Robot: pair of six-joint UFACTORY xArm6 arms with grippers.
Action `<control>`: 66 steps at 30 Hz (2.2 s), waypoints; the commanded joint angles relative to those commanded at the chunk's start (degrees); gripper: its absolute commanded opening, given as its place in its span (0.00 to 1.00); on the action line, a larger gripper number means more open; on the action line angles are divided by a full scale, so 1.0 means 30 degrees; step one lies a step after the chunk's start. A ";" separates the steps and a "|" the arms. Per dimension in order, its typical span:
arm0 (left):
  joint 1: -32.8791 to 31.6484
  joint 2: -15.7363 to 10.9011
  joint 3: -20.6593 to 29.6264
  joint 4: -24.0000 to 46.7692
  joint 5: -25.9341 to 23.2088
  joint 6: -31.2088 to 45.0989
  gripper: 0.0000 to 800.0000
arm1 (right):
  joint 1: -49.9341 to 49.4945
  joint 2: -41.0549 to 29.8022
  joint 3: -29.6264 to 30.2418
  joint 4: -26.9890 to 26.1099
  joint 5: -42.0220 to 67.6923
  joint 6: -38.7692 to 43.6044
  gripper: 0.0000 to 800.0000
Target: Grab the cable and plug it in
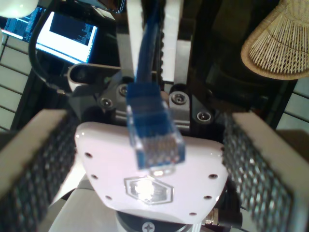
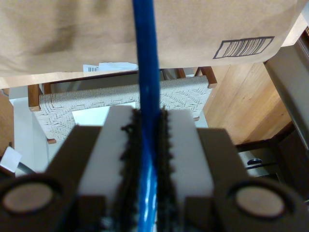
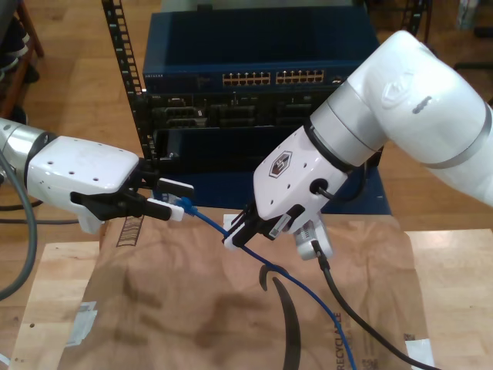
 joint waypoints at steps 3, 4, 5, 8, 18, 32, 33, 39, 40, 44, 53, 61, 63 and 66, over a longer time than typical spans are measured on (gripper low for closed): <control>0.0029 0.0000 0.0000 0.0000 0.0029 0.0000 0.52 | 0.0000 -0.0029 0.0029 0.0000 0.0000 0.0000 0.02; 0.0088 0.0000 0.0000 0.0000 0.0147 0.0000 0.51 | -0.0029 0.0000 0.0029 0.0000 0.0000 0.0000 0.02; 0.0176 0.0000 0.0000 0.0000 0.0234 0.0000 0.51 | -0.0029 -0.0029 0.0029 0.0000 0.0000 0.0000 0.02; 0.0264 0.0000 0.0000 0.0000 0.0293 0.0000 0.50 | -0.0029 -0.0029 0.0059 0.0000 0.0000 0.0000 0.02; 0.0469 0.0029 0.0000 0.0000 0.0264 -0.0234 0.45 | -0.0029 -0.0059 0.0000 0.0000 0.0000 0.0000 0.02; 0.0498 0.0264 -0.0029 0.0498 0.0322 -0.0293 0.37 | -0.0029 -0.0059 0.0059 0.0000 0.0000 0.0000 0.02; 0.0498 0.0264 -0.0029 0.0498 0.0322 -0.0293 0.37 | -0.0029 -0.0059 0.0059 -0.0029 0.0000 0.0000 0.02; 0.0674 0.0264 -0.0029 0.0498 0.0352 -0.0293 0.36 | -0.0029 -0.0059 0.0029 0.0000 0.0000 0.0000 0.02; 0.0674 0.0264 -0.0029 0.0498 0.0352 -0.0293 0.36 | 0.0000 -0.0029 0.0029 0.0000 0.0000 0.0000 0.02; 0.0674 0.0264 -0.0029 0.0469 0.0352 -0.0264 0.36 | 0.0000 0.0000 0.0029 0.0000 0.0000 0.0000 0.02; 0.0850 0.0264 -0.0029 0.0410 0.0440 -0.0234 0.33 | 0.0000 0.0029 0.0029 0.0000 0.0000 0.0000 0.02; 0.1114 0.0264 0.0000 0.0352 0.0381 -0.0205 0.29 | 0.0000 0.0059 0.0000 0.0000 0.0000 0.0000 0.02; 0.1114 0.0264 0.0029 0.0352 0.0381 -0.0205 0.29 | 0.0000 0.0059 0.0000 0.0000 0.0000 0.0000 0.02; 0.1114 0.0264 0.0029 0.0322 0.0381 -0.0205 0.29 | 0.0029 0.0059 -0.0029 0.0000 0.0000 0.0000 0.02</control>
